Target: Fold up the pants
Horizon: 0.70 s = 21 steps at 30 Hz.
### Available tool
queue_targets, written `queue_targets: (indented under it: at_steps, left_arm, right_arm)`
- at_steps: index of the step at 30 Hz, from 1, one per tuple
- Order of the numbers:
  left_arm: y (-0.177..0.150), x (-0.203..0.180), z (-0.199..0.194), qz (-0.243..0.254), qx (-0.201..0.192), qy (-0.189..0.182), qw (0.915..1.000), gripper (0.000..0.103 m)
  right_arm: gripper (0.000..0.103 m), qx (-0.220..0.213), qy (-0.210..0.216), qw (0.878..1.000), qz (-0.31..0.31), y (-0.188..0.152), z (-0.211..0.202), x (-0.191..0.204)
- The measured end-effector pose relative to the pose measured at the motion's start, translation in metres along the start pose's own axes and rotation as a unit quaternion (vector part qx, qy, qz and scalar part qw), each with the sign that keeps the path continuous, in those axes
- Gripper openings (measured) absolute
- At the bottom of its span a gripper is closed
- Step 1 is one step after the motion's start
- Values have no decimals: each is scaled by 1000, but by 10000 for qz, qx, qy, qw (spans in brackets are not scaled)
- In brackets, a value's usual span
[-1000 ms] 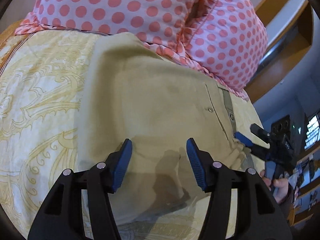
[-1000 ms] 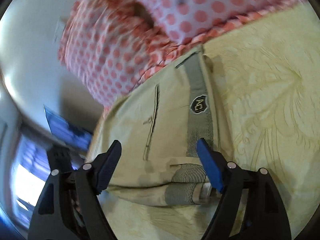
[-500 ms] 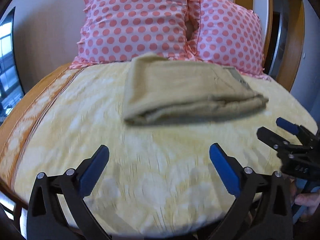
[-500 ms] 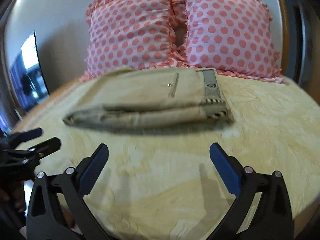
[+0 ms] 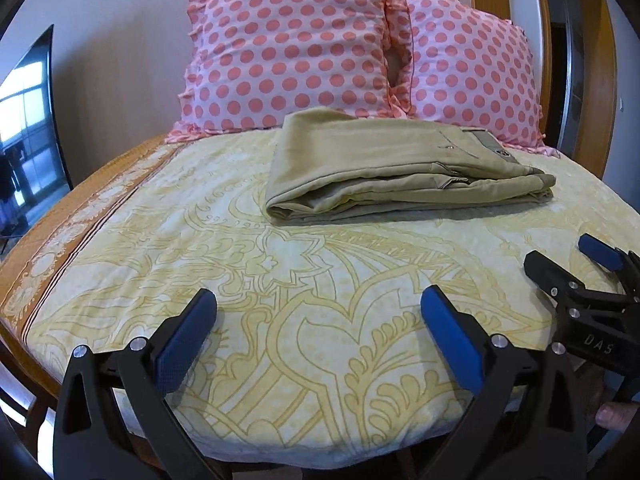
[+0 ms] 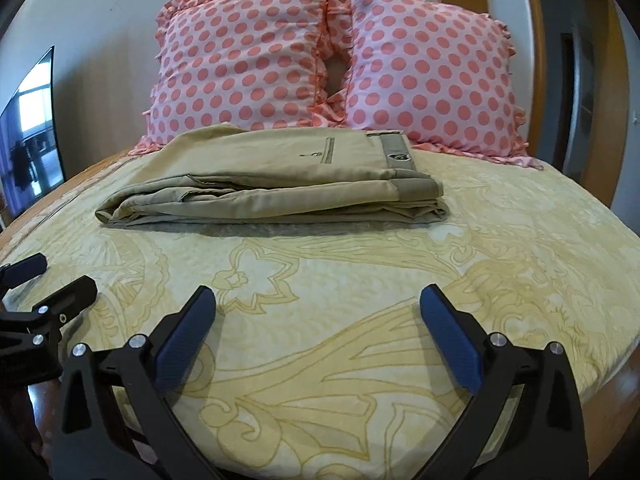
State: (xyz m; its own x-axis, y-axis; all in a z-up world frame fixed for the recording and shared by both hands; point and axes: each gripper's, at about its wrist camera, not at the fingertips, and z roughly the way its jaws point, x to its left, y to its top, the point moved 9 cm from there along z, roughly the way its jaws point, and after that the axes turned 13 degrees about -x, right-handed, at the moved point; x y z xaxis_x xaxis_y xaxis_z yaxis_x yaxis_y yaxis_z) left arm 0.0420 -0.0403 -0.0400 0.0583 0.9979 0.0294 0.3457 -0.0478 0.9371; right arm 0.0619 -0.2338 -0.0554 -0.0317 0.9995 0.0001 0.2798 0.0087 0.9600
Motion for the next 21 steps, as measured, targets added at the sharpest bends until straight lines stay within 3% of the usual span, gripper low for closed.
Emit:
queue_targets:
  at_steps: [21]
  left_arm:
    - [0,2,0,9,-72,10,10000,102]
  right_arm:
    - [101,-97,-90,9999,30,2,-1,-4]
